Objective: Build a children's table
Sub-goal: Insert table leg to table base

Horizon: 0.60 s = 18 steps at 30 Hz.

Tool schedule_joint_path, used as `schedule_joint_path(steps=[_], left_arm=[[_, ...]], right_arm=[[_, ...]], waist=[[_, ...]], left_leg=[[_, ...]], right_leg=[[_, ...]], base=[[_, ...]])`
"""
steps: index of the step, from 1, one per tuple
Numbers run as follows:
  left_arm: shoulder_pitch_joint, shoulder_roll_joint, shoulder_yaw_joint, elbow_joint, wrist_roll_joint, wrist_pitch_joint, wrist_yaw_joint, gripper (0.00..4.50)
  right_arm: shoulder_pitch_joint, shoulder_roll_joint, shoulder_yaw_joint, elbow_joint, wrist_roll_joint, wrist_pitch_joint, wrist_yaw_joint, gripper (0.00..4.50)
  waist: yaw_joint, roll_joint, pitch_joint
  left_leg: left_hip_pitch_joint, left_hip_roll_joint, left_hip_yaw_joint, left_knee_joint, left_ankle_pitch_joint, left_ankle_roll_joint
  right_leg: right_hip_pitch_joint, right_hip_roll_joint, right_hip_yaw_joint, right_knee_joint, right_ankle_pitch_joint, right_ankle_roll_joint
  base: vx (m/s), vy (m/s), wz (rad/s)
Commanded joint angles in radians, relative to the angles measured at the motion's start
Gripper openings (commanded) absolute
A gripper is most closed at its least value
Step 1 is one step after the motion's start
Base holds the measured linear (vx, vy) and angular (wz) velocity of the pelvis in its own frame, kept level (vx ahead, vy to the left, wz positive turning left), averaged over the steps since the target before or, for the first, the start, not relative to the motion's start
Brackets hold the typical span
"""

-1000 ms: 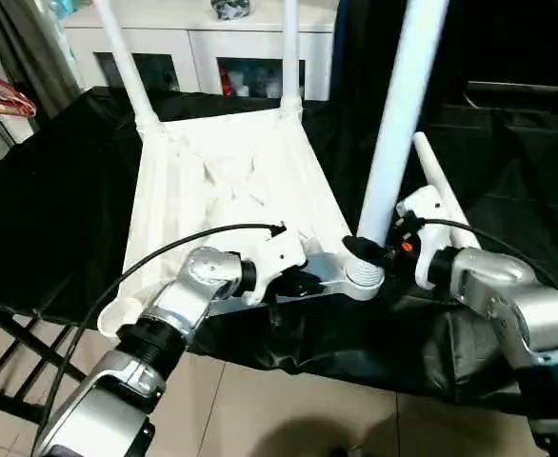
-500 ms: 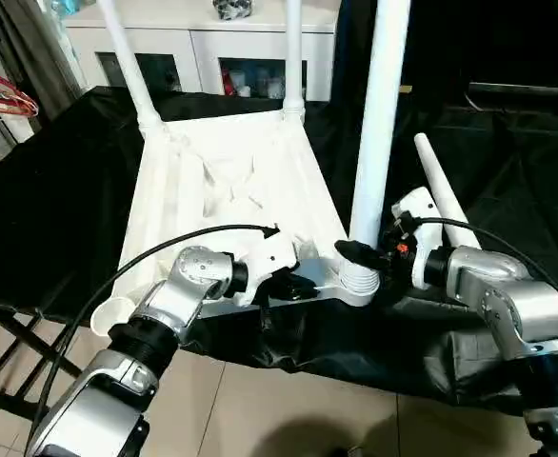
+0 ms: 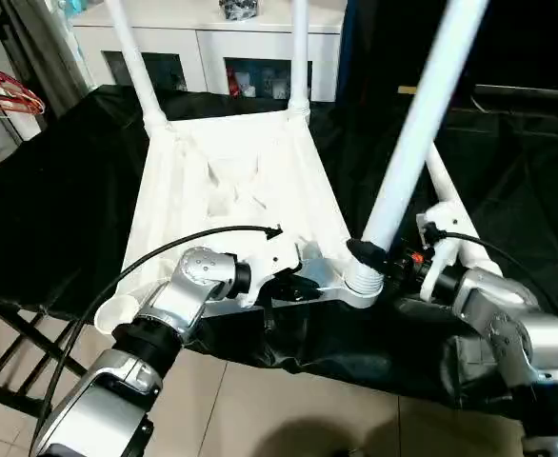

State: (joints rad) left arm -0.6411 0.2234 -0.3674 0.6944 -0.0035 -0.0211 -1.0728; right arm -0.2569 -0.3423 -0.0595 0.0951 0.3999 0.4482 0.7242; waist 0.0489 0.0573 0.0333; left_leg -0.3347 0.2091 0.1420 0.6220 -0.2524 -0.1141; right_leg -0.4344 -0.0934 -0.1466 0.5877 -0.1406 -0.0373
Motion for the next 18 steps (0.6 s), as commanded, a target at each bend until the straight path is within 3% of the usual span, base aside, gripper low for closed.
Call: schedule_joint_path(steps=[1,6,12,18], left_arm=[[-0.033,0.004,0.028,0.015,0.007,-0.018,0.023,0.0],[-0.047,-0.004,0.036,0.04,0.014,-0.026,0.052,0.0],[-0.055,-0.008,0.039,0.056,0.016,-0.035,0.061,0.0],[-0.054,0.0,0.03,0.061,0.022,-0.054,0.035,0.0]], right_arm=[[0.068,0.001,0.013,0.012,-0.041,-0.016,-0.036,1.86],[0.134,0.026,0.033,-0.041,-0.085,-0.098,-0.089,1.86],[0.175,0.058,0.028,-0.074,-0.102,-0.131,-0.131,1.86],[0.14,-0.009,0.143,-0.076,-0.164,-0.107,-0.076,1.86]], waist=[[0.007,-0.017,-0.068],[0.011,-0.023,-0.064],[0.009,-0.017,-0.062],[0.0,-0.016,-0.059]], left_leg=[[-0.027,-0.002,0.016,-0.067,0.012,0.12],[-0.025,-0.005,0.019,-0.071,-0.024,0.107],[-0.025,-0.005,0.016,-0.075,-0.054,0.1],[-0.021,-0.004,0.015,-0.078,-0.085,0.1]], right_leg=[[0.093,-0.044,0.048,-0.078,-0.311,-0.086],[0.09,-0.042,0.046,-0.089,-0.378,-0.056],[0.089,-0.043,0.043,-0.096,-0.409,-0.032],[0.091,-0.043,0.042,-0.101,-0.416,-0.042]], base=[[0.0,0.0,0.0],[0.0,0.0,0.0],[0.0,0.0,0.0],[0.0,0.0,0.0]])
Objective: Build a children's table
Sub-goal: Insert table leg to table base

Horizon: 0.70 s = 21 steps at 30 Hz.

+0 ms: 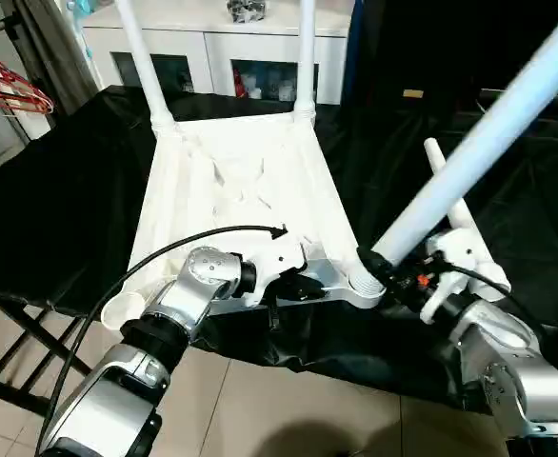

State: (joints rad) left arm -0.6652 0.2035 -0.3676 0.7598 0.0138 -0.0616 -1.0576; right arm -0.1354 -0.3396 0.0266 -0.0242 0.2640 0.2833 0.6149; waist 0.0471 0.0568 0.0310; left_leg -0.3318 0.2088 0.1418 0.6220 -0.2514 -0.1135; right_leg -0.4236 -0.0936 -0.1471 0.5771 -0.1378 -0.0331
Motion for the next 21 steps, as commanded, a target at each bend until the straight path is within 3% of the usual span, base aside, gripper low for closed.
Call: schedule_joint_path(steps=[1,3,4,6,9,14,18,21], left_arm=[[-0.032,0.021,0.03,0.0,0.005,-0.019,0.015,0.0],[-0.032,0.023,0.028,0.001,0.005,-0.021,0.009,0.0],[-0.029,0.027,0.026,-0.004,0.005,-0.023,0.0,0.0],[-0.026,0.031,0.025,-0.008,0.003,-0.024,-0.009,0.0],[-0.021,0.038,0.023,-0.018,-0.004,-0.029,-0.041,0.0],[-0.017,0.055,0.016,-0.032,-0.018,-0.044,-0.111,0.0],[-0.009,0.076,0.01,-0.052,-0.041,-0.046,-0.185,0.0],[-0.012,0.093,0.004,-0.054,-0.037,-0.048,-0.221,0.0]], right_arm=[[0.004,-0.023,0.073,0.05,-0.034,0.062,0.055,1.86],[-0.007,-0.029,0.082,0.057,-0.038,0.062,0.069,1.86],[-0.031,-0.04,0.095,0.074,-0.041,0.067,0.097,1.86],[-0.055,-0.052,0.107,0.093,-0.039,0.075,0.128,1.86],[-0.092,-0.076,0.128,0.129,-0.018,0.079,0.205,1.86],[-0.127,-0.094,0.151,0.202,-0.01,0.028,0.329,1.86],[-0.135,-0.107,0.174,0.222,0.001,0.013,0.411,1.86],[-0.14,-0.129,0.202,0.244,-0.014,-0.023,0.474,1.86]], waist=[[0.0,-0.019,-0.057],[-0.003,-0.016,-0.056],[-0.005,-0.022,-0.058],[-0.01,-0.02,-0.056],[-0.013,-0.026,-0.057],[-0.007,-0.025,-0.06],[-0.004,-0.026,-0.06],[-0.001,-0.031,-0.06]], left_leg=[[-0.025,-0.004,0.015,-0.078,-0.085,0.102],[-0.026,-0.003,0.015,-0.077,-0.087,0.106],[-0.026,-0.003,0.015,-0.077,-0.088,0.109],[-0.028,-0.002,0.013,-0.077,-0.087,0.112],[-0.029,-0.002,0.013,-0.076,-0.081,0.118],[-0.023,0.007,0.013,-0.077,-0.07,0.131],[-0.026,0.01,0.012,-0.078,-0.058,0.135],[-0.024,0.013,0.012,-0.079,-0.051,0.135]], right_leg=[[0.082,-0.044,0.043,-0.09,-0.418,-0.047],[0.081,-0.045,0.043,-0.089,-0.42,-0.051],[0.082,-0.046,0.043,-0.088,-0.418,-0.055],[0.083,-0.046,0.042,-0.087,-0.418,-0.059],[0.085,-0.047,0.043,-0.086,-0.42,-0.063],[0.08,-0.051,0.049,-0.076,-0.369,-0.104],[0.084,-0.053,0.052,-0.069,-0.334,-0.127],[0.084,-0.055,0.054,-0.066,-0.324,-0.137]], base=[[0.0,0.0,0.0],[0.0,0.0,0.0],[0.0,0.0,0.0],[0.0,0.0,0.0],[0.0,0.0,0.0],[0.0,0.0,0.0],[0.0,0.0,0.0],[0.0,0.0,0.0]])
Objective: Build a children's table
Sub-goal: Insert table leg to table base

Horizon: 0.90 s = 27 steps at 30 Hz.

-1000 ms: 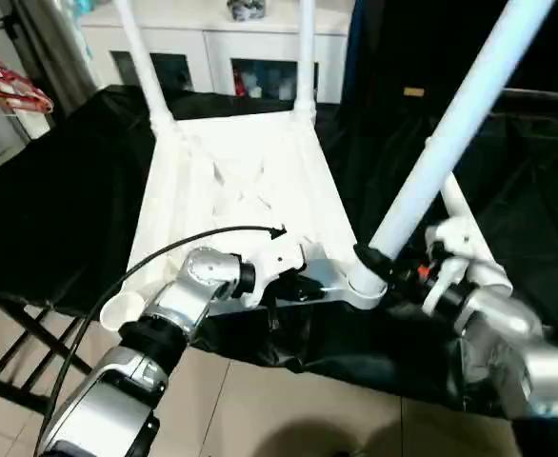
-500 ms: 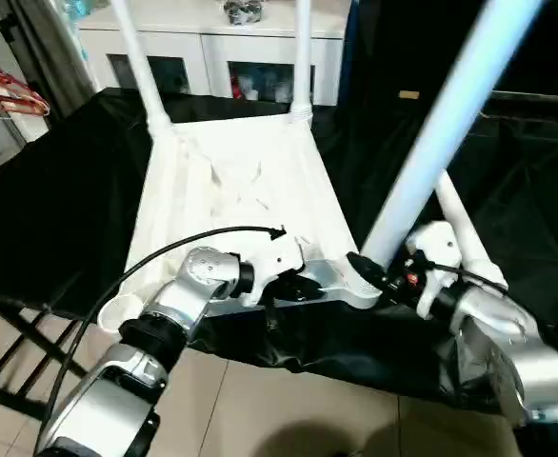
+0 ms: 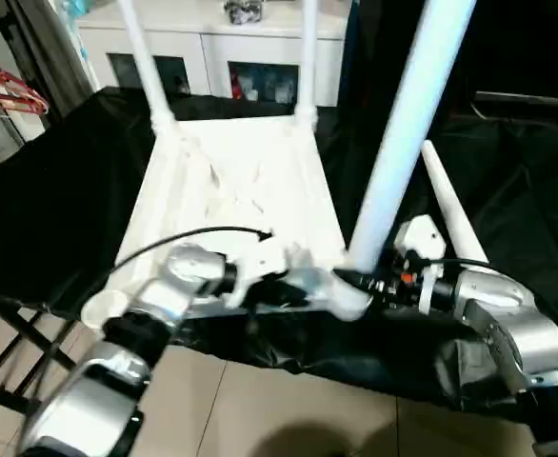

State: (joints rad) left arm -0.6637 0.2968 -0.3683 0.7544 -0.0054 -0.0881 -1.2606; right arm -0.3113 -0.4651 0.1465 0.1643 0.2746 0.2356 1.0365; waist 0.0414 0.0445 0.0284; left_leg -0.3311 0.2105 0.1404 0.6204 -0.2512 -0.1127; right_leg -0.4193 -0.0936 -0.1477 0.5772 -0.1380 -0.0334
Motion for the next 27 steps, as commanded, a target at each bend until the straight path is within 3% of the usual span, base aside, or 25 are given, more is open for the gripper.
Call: schedule_joint_path(steps=[1,9,11,12,13,14,15,16,18,19,20,21,27], left_arm=[[-0.018,0.003,0.006,-0.04,-0.014,-0.026,-0.018,0.0],[-0.06,-0.013,0.044,0.026,0.003,-0.024,0.083,0.0],[-0.079,-0.029,0.061,0.05,0.013,-0.009,0.146,0.0],[-0.102,-0.05,0.084,0.073,0.012,0.017,0.211,0.0],[-0.12,-0.065,0.101,0.087,0.009,0.039,0.259,0.0],[-0.133,-0.077,0.111,0.096,0.008,0.054,0.296,0.0],[-0.139,-0.082,0.115,0.099,0.007,0.062,0.308,0.0],[-0.165,-0.104,0.13,0.111,0.009,0.103,0.382,0.0],[-0.174,-0.112,0.134,0.117,0.013,0.116,0.416,0.0],[-0.195,-0.14,0.147,0.123,0.016,0.159,0.496,0.0],[-0.197,-0.143,0.149,0.124,0.016,0.164,0.505,0.0],[-0.207,-0.161,0.159,0.127,0.014,0.188,0.553,0.0],[-0.216,-0.246,0.161,0.134,0.027,0.212,0.646,0.0]], right_arm=[[0.037,-0.009,0.091,0.062,-0.035,0.007,0.065,1.86],[0.024,0.023,0.069,0.12,-0.049,-0.018,0.03,1.86],[0.001,0.05,0.046,0.171,-0.064,-0.027,-0.035,1.86],[-0.042,0.084,0.013,0.254,-0.091,-0.046,-0.15,1.86],[-0.072,0.108,-0.01,0.31,-0.106,-0.055,-0.232,1.86],[-0.094,0.126,-0.026,0.349,-0.115,-0.061,-0.289,1.86],[-0.103,0.133,-0.033,0.363,-0.116,-0.061,-0.31,1.86],[-0.143,0.165,-0.061,0.425,-0.114,-0.053,-0.398,1.86],[-0.156,0.176,-0.069,0.445,-0.115,-0.052,-0.425,1.86],[-0.191,0.2,-0.074,0.497,-0.13,-0.051,-0.493,1.86],[-0.195,0.202,-0.074,0.503,-0.132,-0.051,-0.5,1.86],[-0.213,0.214,-0.075,0.529,-0.139,-0.048,-0.533,1.86],[-0.301,0.283,-0.086,0.681,-0.16,-0.065,-0.625,1.86]], waist=[[0.008,-0.016,-0.056],[0.016,-0.021,-0.054],[0.012,-0.021,-0.048],[0.01,-0.024,-0.046],[0.005,-0.021,-0.046],[-0.006,-0.024,-0.045],[-0.01,-0.022,-0.045],[-0.022,-0.022,-0.049],[-0.025,-0.021,-0.052],[-0.034,-0.021,-0.053],[-0.037,-0.018,-0.053],[-0.039,-0.021,-0.055],[-0.035,-0.022,-0.065]], left_leg=[[-0.023,0.013,0.014,-0.078,-0.057,0.13],[-0.021,0.012,0.016,-0.082,-0.085,0.108],[-0.016,0.005,0.02,-0.082,-0.129,0.088],[-0.014,0.003,0.02,-0.082,-0.143,0.082],[-0.011,-0.005,0.02,-0.077,-0.16,0.061],[-0.018,-0.01,0.017,-0.075,-0.166,0.048],[-0.018,-0.009,0.015,-0.074,-0.171,0.046],[-0.026,-0.008,0.01,-0.074,-0.166,0.048],[-0.03,-0.006,0.007,-0.076,-0.155,0.051],[-0.035,-0.002,0.005,-0.079,-0.132,0.063],[-0.028,-0.003,0.007,-0.077,-0.137,0.067],[-0.028,-0.003,0.008,-0.077,-0.132,0.069],[-0.031,0.0,0.011,-0.071,-0.041,0.124]], right_leg=[[0.078,-0.056,0.055,-0.067,-0.327,-0.141],[0.078,-0.056,0.055,-0.072,-0.368,-0.129],[0.072,-0.052,0.049,-0.086,-0.457,-0.099],[0.072,-0.051,0.046,-0.092,-0.491,-0.083],[0.067,-0.051,0.037,-0.1,-0.556,-0.059],[0.073,-0.049,0.026,-0.107,-0.59,-0.03],[0.072,-0.05,0.023,-0.112,-0.603,-0.019],[0.08,-0.052,0.015,-0.114,-0.583,-0.007],[0.085,-0.053,0.014,-0.112,-0.557,-0.011],[0.086,-0.052,0.019,-0.106,-0.484,-0.037],[0.08,-0.051,0.022,-0.105,-0.46,-0.064],[0.082,-0.051,0.024,-0.1,-0.443,-0.077],[0.082,-0.054,0.039,-0.073,-0.307,-0.162]], base=[[0.0,0.0,0.0],[0.0,0.0,0.0],[0.0,0.0,0.0],[0.0,0.0,0.0],[-0.06,-0.003,-0.03],[-0.06,-0.003,-0.03],[-0.062,0.001,-0.08],[0.0,0.0,0.0],[0.0,0.0,0.0],[0.0,0.0,0.0],[0.0,0.0,0.0],[0.0,0.0,0.0],[0.0,0.0,0.0]])
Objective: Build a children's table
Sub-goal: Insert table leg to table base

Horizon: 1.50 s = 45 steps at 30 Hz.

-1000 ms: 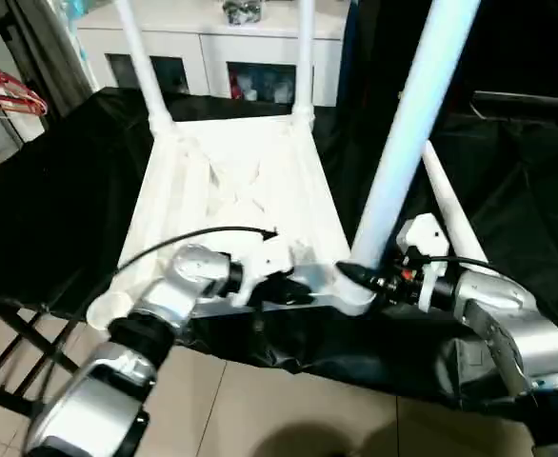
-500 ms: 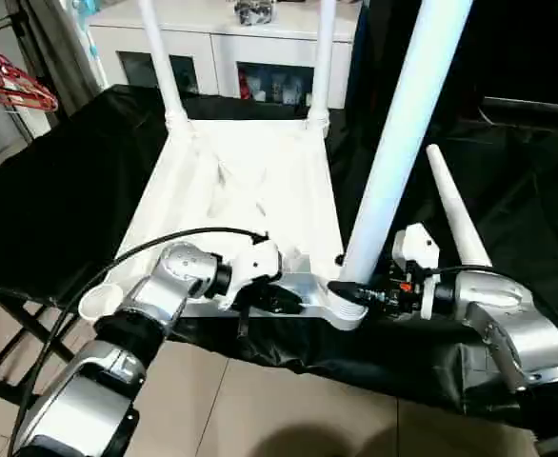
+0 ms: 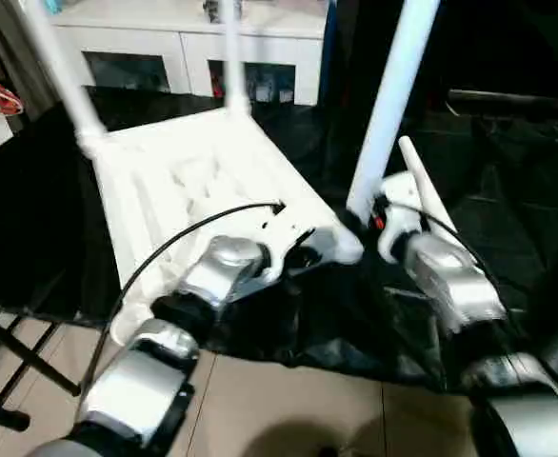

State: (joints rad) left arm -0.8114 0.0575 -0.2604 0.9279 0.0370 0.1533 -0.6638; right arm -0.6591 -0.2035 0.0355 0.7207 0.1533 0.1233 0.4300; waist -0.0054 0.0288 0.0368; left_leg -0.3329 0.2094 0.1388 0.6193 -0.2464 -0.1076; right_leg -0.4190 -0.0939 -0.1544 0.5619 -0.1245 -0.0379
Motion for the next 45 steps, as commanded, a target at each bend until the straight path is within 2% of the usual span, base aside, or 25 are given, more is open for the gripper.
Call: schedule_joint_path(steps=[1,2,4,5,7,11,12,13,14,16,19,22,25,28,29,32,35,37,41,42,44,45], left_arm=[[-0.068,-0.008,0.052,-0.038,-0.014,-0.03,0.051,0.0],[-0.066,-0.008,0.047,-0.038,-0.011,-0.033,0.048,0.0],[-0.062,-0.007,0.04,-0.043,-0.007,-0.025,0.043,0.0],[-0.057,-0.003,0.033,-0.05,-0.004,-0.024,0.033,0.0],[-0.055,-0.001,0.028,-0.054,0.0,-0.026,0.025,0.0],[-0.048,0.004,0.017,-0.059,0.008,-0.032,0.008,0.0],[-0.045,0.005,0.015,-0.062,0.008,-0.033,0.003,0.0],[-0.042,0.008,0.012,-0.064,0.01,-0.038,-0.004,0.0],[-0.039,0.01,0.01,-0.066,0.01,-0.042,-0.01,0.0],[-0.034,0.013,0.008,-0.071,0.008,-0.046,-0.022,0.0],[-0.029,0.018,0.003,-0.076,0.008,-0.063,-0.05,0.0],[-0.015,0.029,-0.005,-0.093,0.005,-0.088,-0.101,0.0],[0.003,0.041,-0.016,-0.117,-0.001,-0.11,-0.162,0.0],[0.021,0.052,-0.032,-0.139,-0.007,-0.139,-0.227,0.0],[0.024,0.054,-0.034,-0.143,-0.009,-0.139,-0.238,0.0],[0.042,0.065,-0.045,-0.165,-0.022,-0.147,-0.304,0.0],[0.062,0.087,-0.061,-0.185,-0.025,-0.184,-0.371,0.0],[0.069,0.097,-0.065,-0.192,-0.025,-0.188,-0.4,0.0],[0.086,0.122,-0.07,-0.207,-0.038,-0.207,-0.488,0.0],[0.09,0.128,-0.071,-0.212,-0.043,-0.211,-0.511,0.0],[0.094,0.137,-0.075,-0.217,-0.05,-0.214,-0.543,0.0],[0.094,0.137,-0.075,-0.217,-0.05,-0.214,-0.543,0.0]], right_arm=[[0.045,0.023,0.025,0.128,-0.04,0.045,-0.019,1.86],[0.044,0.027,0.027,0.127,-0.039,0.046,-0.014,1.86],[0.044,0.034,0.034,0.125,-0.039,0.043,-0.003,1.86],[0.041,0.034,0.043,0.129,-0.048,0.038,0.003,1.86],[0.039,0.033,0.048,0.131,-0.056,0.034,0.001,1.86],[0.028,0.035,0.045,0.146,-0.061,0.009,0.011,1.86],[0.021,0.038,0.029,0.149,-0.044,0.009,0.023,2.21],[0.015,0.04,0.012,0.145,-0.024,0.007,0.04,2.21],[0.011,0.04,0.002,0.14,-0.01,0.009,0.057,2.59],[0.007,0.037,-0.003,0.129,-0.003,0.004,0.076,2.61],[0.009,0.032,-0.008,0.105,0.005,0.005,0.101,2.94],[0.015,0.012,-0.006,0.061,0.004,-0.004,0.134,3.13],[0.034,-0.01,-0.005,0.011,0.016,-0.001,0.193,3.25],[0.065,-0.045,0.006,-0.051,0.031,0.006,0.267,3.25],[0.071,-0.052,0.01,-0.061,0.031,0.005,0.28,3.25],[0.107,-0.086,0.026,-0.119,0.037,0.005,0.35,3.25],[0.166,-0.14,0.054,-0.217,0.051,0.007,0.458,3.25],[0.196,-0.166,0.066,-0.267,0.057,0.011,0.507,3.25],[0.264,-0.241,0.103,-0.376,0.069,0.04,0.621,3.25],[0.275,-0.256,0.11,-0.395,0.073,0.048,0.642,3.25],[0.29,-0.276,0.121,-0.416,0.073,0.056,0.67,3.25],[0.29,-0.276,0.121,-0.416,0.073,0.056,0.67,3.25]], waist=[[0.013,-0.006,-0.076],[0.013,-0.008,-0.076],[0.015,-0.007,-0.078],[0.017,-0.004,-0.076],[0.017,-0.005,-0.074],[0.016,-0.004,-0.07],[0.015,-0.004,-0.07],[0.015,-0.004,-0.07],[0.015,-0.003,-0.071],[0.016,-0.003,-0.073],[0.02,-0.005,-0.076],[0.023,-0.004,-0.076],[0.029,-0.007,-0.079],[0.046,-0.005,-0.078],[0.05,-0.003,-0.077],[0.061,-0.006,-0.074],[0.079,-0.004,-0.073],[0.09,-0.003,-0.072],[0.1,-0.004,-0.071],[0.102,-0.005,-0.071],[0.104,-0.002,-0.071],[0.105,-0.004,-0.071]], left_leg=[[-0.03,0.001,0.012,-0.068,-0.017,0.13],[-0.03,0.001,0.012,-0.067,-0.004,0.139],[-0.03,0.001,0.013,-0.065,0.042,0.178],[-0.028,0.002,0.013,-0.065,0.047,0.19],[-0.027,0.003,0.015,-0.067,0.022,0.188],[-0.025,0.003,0.016,-0.072,-0.037,0.148],[-0.025,0.003,0.016,-0.072,-0.038,0.145],[-0.025,0.004,0.015,-0.073,-0.045,0.145],[-0.025,0.005,0.015,-0.073,-0.045,0.146],[-0.025,0.005,0.014,-0.072,-0.034,0.153],[-0.029,0.006,0.013,-0.07,0.009,0.167],[-0.026,0.005,0.016,-0.068,0.016,0.18],[-0.03,0.005,0.016,-0.064,0.038,0.189],[-0.025,0.008,0.019,-0.062,0.055,0.213],[-0.026,0.008,0.019,-0.062,0.054,0.211],[-0.023,0.009,0.022,-0.064,0.028,0.198],[-0.019,0.013,0.023,-0.067,0.008,0.175],[-0.017,0.016,0.024,-0.068,0.006,0.173],[-0.017,0.015,0.026,-0.069,-0.005,0.16],[-0.02,0.014,0.025,-0.07,-0.004,0.16],[-0.02,0.016,0.025,-0.07,-0.013,0.155],[-0.02,0.015,0.025,-0.071,-0.012,0.148]], right_leg=[[0.083,-0.052,0.047,-0.051,-0.267,-0.178],[0.083,-0.052,0.048,-0.047,-0.241,-0.188],[0.086,-0.053,0.05,-0.038,-0.178,-0.215],[0.085,-0.053,0.049,-0.038,-0.176,-0.221],[0.085,-0.053,0.048,-0.045,-0.217,-0.215],[0.084,-0.053,0.047,-0.057,-0.306,-0.184],[0.084,-0.052,0.047,-0.056,-0.303,-0.184],[0.085,-0.052,0.048,-0.055,-0.297,-0.187],[0.085,-0.053,0.049,-0.053,-0.285,-0.192],[0.085,-0.053,0.05,-0.049,-0.256,-0.205],[0.088,-0.054,0.052,-0.039,-0.209,-0.218],[0.084,-0.054,0.052,-0.04,-0.205,-0.222],[0.086,-0.054,0.055,-0.034,-0.181,-0.227],[0.077,-0.052,0.057,-0.031,-0.16,-0.231],[0.077,-0.053,0.058,-0.031,-0.166,-0.231],[0.076,-0.052,0.058,-0.037,-0.208,-0.218],[0.072,-0.05,0.06,-0.038,-0.23,-0.203],[0.071,-0.051,0.062,-0.038,-0.232,-0.195],[0.071,-0.048,0.064,-0.04,-0.243,-0.182],[0.075,-0.048,0.063,-0.04,-0.245,-0.176],[0.072,-0.05,0.063,-0.042,-0.26,-0.171],[0.073,-0.049,0.063,-0.042,-0.265,-0.166]], base=[[0.053,-0.014,0.02],[0.053,-0.014,0.02],[0.0,0.0,0.0],[0.0,0.0,0.0],[0.0,0.0,0.0],[0.0,0.0,0.0],[0.0,0.0,0.0],[0.0,0.0,0.0],[0.0,0.0,0.0],[0.0,0.0,0.0],[0.0,0.0,0.0],[0.0,0.0,0.0],[0.0,0.0,0.0],[0.0,0.0,0.0],[0.0,0.0,0.0],[0.0,0.0,0.0],[0.0,0.0,0.0],[0.0,0.0,0.0],[0.0,0.0,0.0],[0.0,0.0,0.0],[0.0,0.0,0.0],[0.0,0.0,0.0]])
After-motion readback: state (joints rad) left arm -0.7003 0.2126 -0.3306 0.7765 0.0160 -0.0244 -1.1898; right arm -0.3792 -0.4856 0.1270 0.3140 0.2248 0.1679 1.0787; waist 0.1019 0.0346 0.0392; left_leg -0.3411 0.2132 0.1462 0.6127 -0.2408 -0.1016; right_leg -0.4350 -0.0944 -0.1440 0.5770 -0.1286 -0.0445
